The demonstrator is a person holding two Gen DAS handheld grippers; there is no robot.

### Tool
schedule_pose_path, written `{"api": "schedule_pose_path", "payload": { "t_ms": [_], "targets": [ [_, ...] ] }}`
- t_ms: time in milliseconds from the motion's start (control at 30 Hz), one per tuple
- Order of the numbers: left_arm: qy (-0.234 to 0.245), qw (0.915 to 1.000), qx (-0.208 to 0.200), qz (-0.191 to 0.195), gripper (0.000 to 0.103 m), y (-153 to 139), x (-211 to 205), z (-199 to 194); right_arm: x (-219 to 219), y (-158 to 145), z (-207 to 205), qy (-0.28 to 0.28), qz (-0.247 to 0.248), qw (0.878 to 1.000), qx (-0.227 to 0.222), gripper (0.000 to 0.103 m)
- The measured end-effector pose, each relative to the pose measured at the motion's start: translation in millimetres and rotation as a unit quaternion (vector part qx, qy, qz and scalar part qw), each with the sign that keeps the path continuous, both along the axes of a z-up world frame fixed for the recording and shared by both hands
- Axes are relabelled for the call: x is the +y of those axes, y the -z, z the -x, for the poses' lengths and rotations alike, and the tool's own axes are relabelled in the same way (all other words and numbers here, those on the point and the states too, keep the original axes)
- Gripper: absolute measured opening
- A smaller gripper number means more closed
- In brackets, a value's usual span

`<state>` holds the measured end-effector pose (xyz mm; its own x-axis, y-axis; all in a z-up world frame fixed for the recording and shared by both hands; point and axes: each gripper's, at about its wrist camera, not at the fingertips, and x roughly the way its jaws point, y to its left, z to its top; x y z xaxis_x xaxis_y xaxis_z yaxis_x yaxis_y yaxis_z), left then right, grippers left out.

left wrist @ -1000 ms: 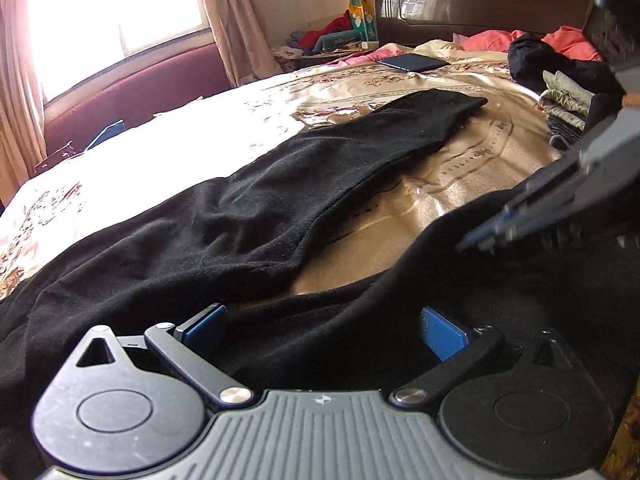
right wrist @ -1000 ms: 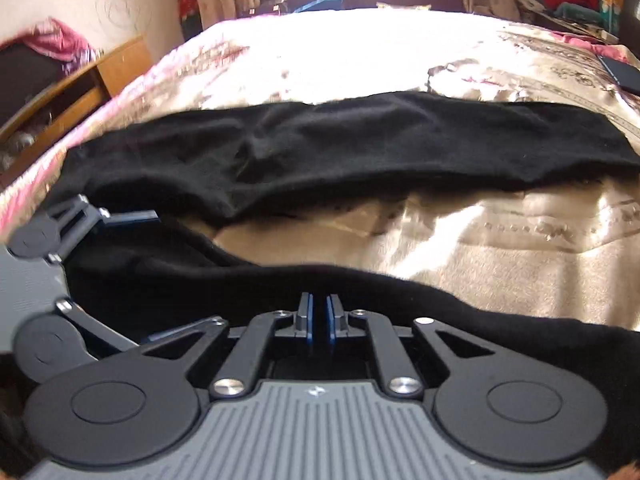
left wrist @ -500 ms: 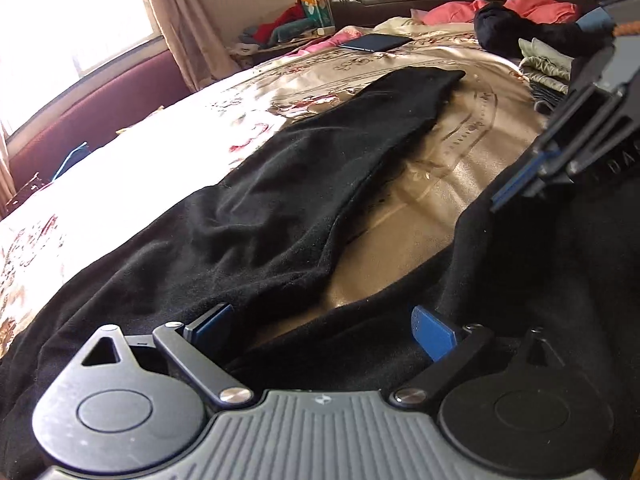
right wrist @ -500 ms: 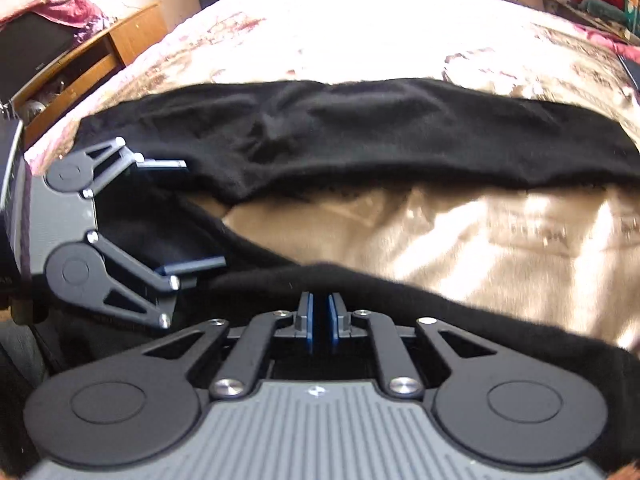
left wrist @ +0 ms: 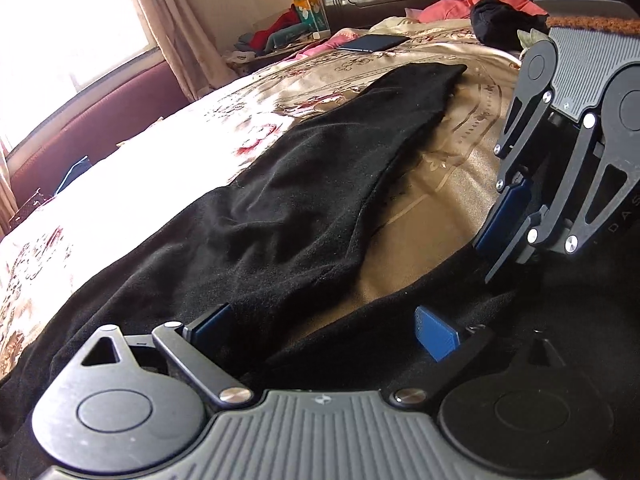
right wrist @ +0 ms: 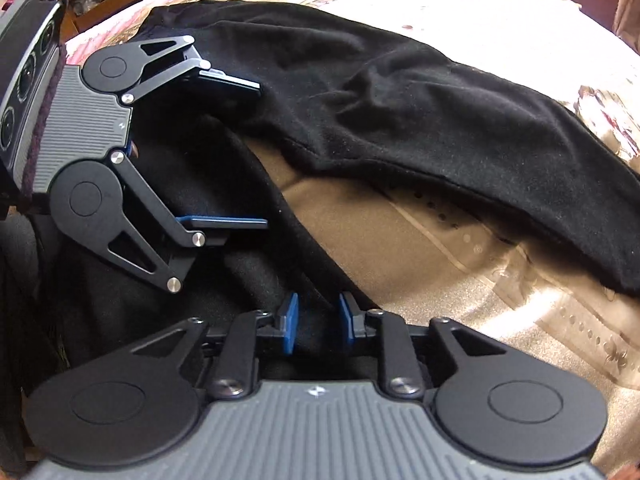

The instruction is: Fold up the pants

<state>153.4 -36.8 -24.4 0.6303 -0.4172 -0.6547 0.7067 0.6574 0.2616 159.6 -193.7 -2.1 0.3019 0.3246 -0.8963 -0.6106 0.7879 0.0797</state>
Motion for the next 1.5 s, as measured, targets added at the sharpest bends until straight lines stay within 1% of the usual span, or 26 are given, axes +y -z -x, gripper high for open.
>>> {"api": "schedule_pose_path", "payload": {
  "t_ms": [33, 167, 233, 300, 333, 433, 500, 533, 600, 667, 700, 733, 767, 800, 833, 867, 933, 1000, 1067, 1133, 1200, 1233, 1333, 1367, 1433, 1500],
  "targets": [
    [0.002, 1.0000, 0.000, 0.001, 0.103, 0, 1, 1, 1, 0, -1, -0.003, 0.005, 1.000, -0.003, 0.030],
    [0.009, 0.9999, 0.002, -0.004, 0.103, 0, 1, 0, 9, 7, -7, -0.002, 0.011, 1.000, -0.016, 0.028],
    [0.008, 0.9999, 0.001, -0.006, 0.103, 0, 1, -1, 14, 8, -6, -0.005, 0.013, 1.000, -0.019, 0.007],
    [0.005, 1.0000, 0.002, -0.002, 0.103, -1, 3, -1, 15, 6, -6, 0.002, 0.013, 1.000, -0.022, 0.003],
    [0.001, 1.0000, -0.001, 0.003, 0.103, -3, 4, -1, 14, 3, -5, 0.006, 0.014, 0.999, -0.031, 0.002],
    [-0.015, 0.9997, -0.008, 0.016, 0.103, -5, 9, 3, 4, -4, -11, 0.048, -0.004, 0.997, -0.052, 0.002],
    [-0.026, 0.9993, -0.007, 0.025, 0.103, -3, 13, 5, -1, -2, -18, 0.075, -0.013, 0.995, -0.059, 0.000],
    [-0.032, 0.9993, -0.003, 0.022, 0.103, 2, 13, 3, -1, 2, -22, 0.085, -0.015, 0.995, -0.059, 0.000],
    [-0.037, 0.9991, 0.000, 0.023, 0.103, 6, 17, 3, 2, 5, -25, 0.085, -0.009, 0.995, -0.059, 0.000],
    [-0.046, 0.9984, -0.007, 0.032, 0.103, -3, 23, 7, 6, -2, -20, 0.089, 0.018, 0.993, -0.082, 0.000],
    [-0.052, 0.9977, -0.023, 0.036, 0.103, -7, 27, 10, 9, -9, -14, 0.087, 0.027, 0.990, -0.109, 0.001],
    [-0.062, 0.9969, -0.035, 0.034, 0.103, -9, 31, 11, 9, -15, -8, 0.087, 0.014, 0.989, -0.119, 0.004],
    [-0.078, 0.9958, -0.042, 0.026, 0.103, -7, 34, 8, 7, -19, -5, 0.092, -0.010, 0.989, -0.115, 0.006],
    [-0.094, 0.9946, -0.042, 0.011, 0.103, -3, 35, 3, 6, -19, -5, 0.095, -0.036, 0.990, -0.098, 0.006],
    [-0.109, 0.9930, -0.046, -0.004, 0.103, 3, 38, -4, 9, -16, -6, 0.092, -0.042, 0.991, -0.086, 0.006],
    [-0.114, 0.9924, -0.047, -0.008, 0.103, 7, 42, -8, 15, -10, -9, 0.089, -0.028, 0.992, -0.085, 0.006],
    [-0.124, 0.9919, -0.029, 0.001, 0.103, 2, 51, -15, 27, 4, -16, 0.078, 0.012, 0.994, -0.077, 0.006],
    [-0.123, 0.9918, -0.033, 0.015, 0.103, -17, 68, -9, 33, -7, -19, 0.079, 0.013, 0.993, -0.087, 0.009],
    [-0.123, 0.9909, -0.049, 0.023, 0.103, -33, 93, -7, 39, -29, -22, 0.053, -0.010, 0.991, -0.119, 0.008],
    [-0.143, 0.9882, -0.052, 0.018, 0.103, -44, 125, -17, 55, -43, -38, 0.022, 0.003, 0.989, -0.145, 0.019],
    [-0.166, 0.9848, -0.048, 0.014, 0.103, -51, 158, -37, 69, -49, -64, 0.010, -0.004, 0.988, -0.156, 0.020],
    [-0.179, 0.9828, -0.043, 0.008, 0.103, -52, 178, -52, 77, -50, -81, 0.002, -0.012, 0.988, -0.153, 0.024],
    [-0.224, 0.9740, -0.035, -0.008, 0.103, -51, 227, -90, 106, -43, -129, -0.022, -0.015, 0.989, -0.147, 0.034],
    [-0.238, 0.9707, -0.032, -0.009, 0.103, -50, 241, -102, 116, -41, -141, -0.039, -0.009, 0.988, -0.147, 0.036],
    [-0.262, 0.9647, -0.021, -0.011, 0.103, -45, 269, -120, 138, -33, -160, -0.069, 0.014, 0.984, -0.165, 0.040],
    [-0.272, 0.9622, 0.003, 0.000, 0.103, -38, 289, -136, 155, -24, -177, -0.093, 0.031, 0.982, -0.162, 0.042]
  ]
}}
